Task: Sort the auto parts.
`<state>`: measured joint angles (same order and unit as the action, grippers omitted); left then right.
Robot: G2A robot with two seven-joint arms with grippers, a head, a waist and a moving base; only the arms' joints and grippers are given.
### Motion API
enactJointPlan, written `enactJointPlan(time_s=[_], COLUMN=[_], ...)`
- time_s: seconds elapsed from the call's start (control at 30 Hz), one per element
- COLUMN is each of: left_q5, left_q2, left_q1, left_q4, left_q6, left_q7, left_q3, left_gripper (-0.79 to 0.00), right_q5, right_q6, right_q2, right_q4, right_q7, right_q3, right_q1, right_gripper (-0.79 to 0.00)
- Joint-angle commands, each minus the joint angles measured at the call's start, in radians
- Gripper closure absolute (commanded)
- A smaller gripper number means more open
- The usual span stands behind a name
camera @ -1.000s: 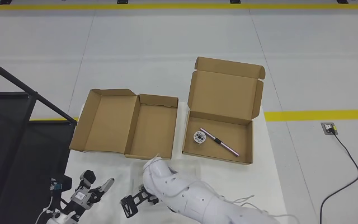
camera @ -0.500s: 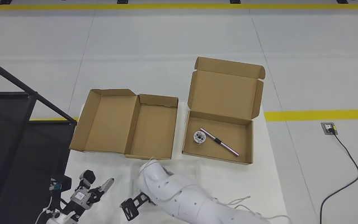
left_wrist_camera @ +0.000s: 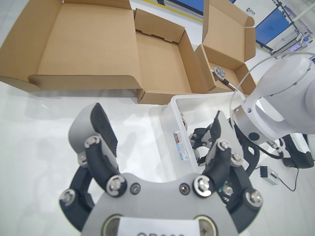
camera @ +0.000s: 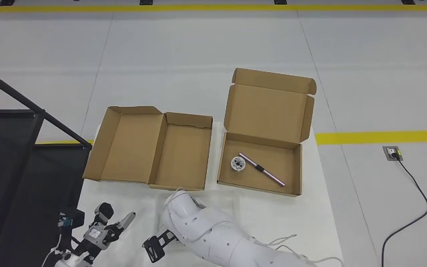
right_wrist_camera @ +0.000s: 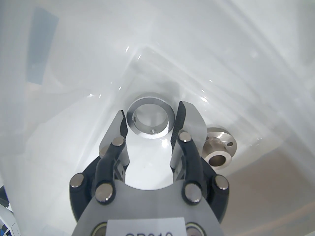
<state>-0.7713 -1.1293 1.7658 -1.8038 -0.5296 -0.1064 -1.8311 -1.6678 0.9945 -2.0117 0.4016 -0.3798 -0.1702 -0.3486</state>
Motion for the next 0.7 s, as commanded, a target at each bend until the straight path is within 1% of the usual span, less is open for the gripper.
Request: enactJointPlan(time_s=[0.0, 0.03, 0.43, 0.57, 0.67], left_q5=[0.001, 0.001, 0.0, 0.001, 0.001], left_q2=[0.0, 0.0, 0.001, 0.001, 0.002], left_q1=[0.0, 0.0, -0.003, -0.004, -0.005], left_q4=[0.0, 0.0, 0.0, 0.001, 0.002], left_q6=[0.0, 0.0, 0.0, 0.0, -0.003], left_q7=[-0.001, -0.001, -0.005, -0.009, -0.009], left_q3=[0.0, -0.001, 0.001, 0.002, 0.002], left_gripper=[-0.785, -0.785, -0.785, -0.785, -0.785], right_q5=[-0.001, -0.002, -0.018, -0.036, -0.038], right_q6=[-0.003, -0.003, -0.015, -0.015, -0.021], right_q2=[0.0, 0.0, 0.006, 0.017, 0.03], right_q4=[0.0, 0.001, 0.038, 0.074, 0.1], right_q7=[0.003, 0.003, 0.013, 0.02, 0.004], right_q3=[0.0, 0.0, -0.002, -0.007, -0.02], right_q1=[0.002, 0.002, 0.019, 0.026, 0.028], right_gripper=[-0.022, 0.0, 0.0, 0.0, 0.0])
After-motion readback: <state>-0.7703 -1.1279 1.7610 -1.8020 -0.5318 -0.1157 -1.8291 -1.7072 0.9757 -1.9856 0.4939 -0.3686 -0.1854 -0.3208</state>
